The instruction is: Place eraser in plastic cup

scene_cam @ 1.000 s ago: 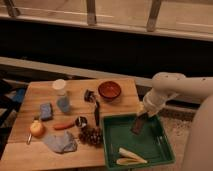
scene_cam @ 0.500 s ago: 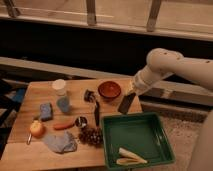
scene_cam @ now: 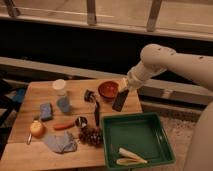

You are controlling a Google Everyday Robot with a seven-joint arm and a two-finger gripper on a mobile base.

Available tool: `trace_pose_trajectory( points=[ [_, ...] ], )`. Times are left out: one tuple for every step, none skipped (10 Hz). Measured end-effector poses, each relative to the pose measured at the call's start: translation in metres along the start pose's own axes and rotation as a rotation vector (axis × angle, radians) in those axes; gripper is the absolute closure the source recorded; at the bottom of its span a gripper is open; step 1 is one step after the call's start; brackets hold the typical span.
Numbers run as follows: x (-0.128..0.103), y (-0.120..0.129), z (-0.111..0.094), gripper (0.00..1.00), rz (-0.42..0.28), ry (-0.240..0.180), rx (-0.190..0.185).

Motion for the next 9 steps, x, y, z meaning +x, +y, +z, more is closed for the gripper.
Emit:
trace_pose_trajectory(
  points=[
    [0.002,-0.005,0.0,1.0,0.008,0.005,0.014],
    [0.002,-0.009,0.001,1.0,0.015,0.002,0.037],
    [-0.003,-0.011,0.0,1.0,0.009,-0.016,0.057],
    [-0.009,-0.014,-0.002,1.0,-0.01,-0.031,0.067],
    [-0.015,-0.009,0.0,1.0,-0.037,-0.037,0.073],
    [-0.021,0.001,0.004,1.0,-0.062,-0.042,0.071],
    [-0.032,0.019,0.013,1.0,-0.101,-0.049,0.071],
    [-0.04,0.031,0.019,1.0,-0.127,-0.055,0.068],
    [-0.049,0.046,0.026,1.0,-0.156,-0.059,0.062]
  ],
)
